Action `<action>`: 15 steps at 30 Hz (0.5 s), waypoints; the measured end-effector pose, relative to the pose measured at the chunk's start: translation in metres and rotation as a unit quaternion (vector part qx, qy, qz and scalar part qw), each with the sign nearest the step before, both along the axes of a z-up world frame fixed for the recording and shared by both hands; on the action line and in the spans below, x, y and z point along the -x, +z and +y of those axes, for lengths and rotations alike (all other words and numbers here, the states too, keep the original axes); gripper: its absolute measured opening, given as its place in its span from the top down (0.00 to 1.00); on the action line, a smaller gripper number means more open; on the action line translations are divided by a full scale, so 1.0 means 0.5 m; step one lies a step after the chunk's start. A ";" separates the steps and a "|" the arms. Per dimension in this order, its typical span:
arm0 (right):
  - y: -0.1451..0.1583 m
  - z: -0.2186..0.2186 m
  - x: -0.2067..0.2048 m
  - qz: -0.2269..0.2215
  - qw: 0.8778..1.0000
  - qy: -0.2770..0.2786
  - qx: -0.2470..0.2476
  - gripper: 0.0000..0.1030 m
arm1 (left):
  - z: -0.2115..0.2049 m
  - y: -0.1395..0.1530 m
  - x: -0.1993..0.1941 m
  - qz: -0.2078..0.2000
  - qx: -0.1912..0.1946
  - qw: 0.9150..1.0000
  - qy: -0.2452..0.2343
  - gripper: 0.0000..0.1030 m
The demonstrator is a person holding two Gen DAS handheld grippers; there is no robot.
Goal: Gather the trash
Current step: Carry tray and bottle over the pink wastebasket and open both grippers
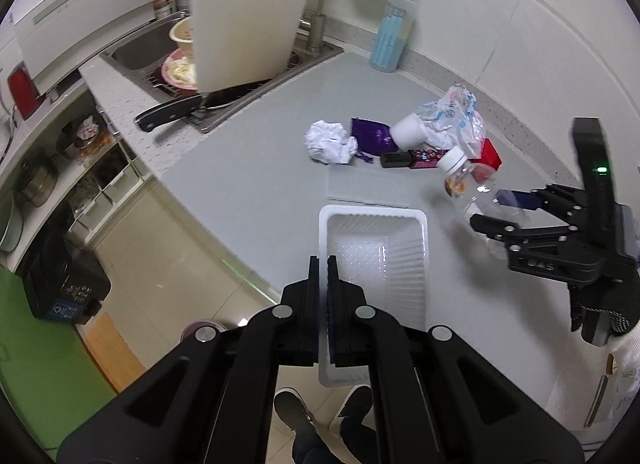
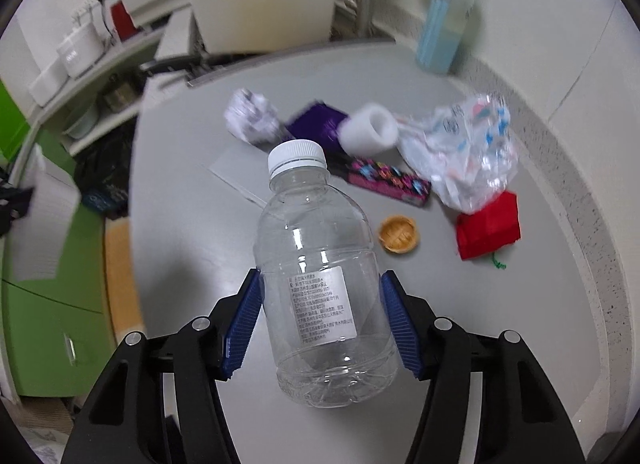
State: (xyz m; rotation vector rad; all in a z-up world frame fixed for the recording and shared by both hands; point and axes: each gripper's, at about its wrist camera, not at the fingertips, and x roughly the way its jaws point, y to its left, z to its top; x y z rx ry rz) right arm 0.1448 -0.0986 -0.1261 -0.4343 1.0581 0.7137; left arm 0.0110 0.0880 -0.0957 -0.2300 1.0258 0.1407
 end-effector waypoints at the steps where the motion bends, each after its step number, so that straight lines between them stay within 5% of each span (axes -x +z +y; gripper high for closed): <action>1: 0.010 0.012 0.014 -0.003 1.000 0.006 -0.007 0.43 | 0.010 0.001 0.013 -0.001 -0.002 1.000 0.006 0.97; 9: 0.042 0.154 0.159 -0.003 0.994 0.084 -0.065 0.43 | 0.114 -0.038 0.134 0.008 0.002 0.998 0.068 0.97; 15: -0.044 0.289 0.242 0.020 0.990 0.127 -0.057 0.42 | 0.229 -0.178 0.236 0.041 0.019 0.991 0.127 0.97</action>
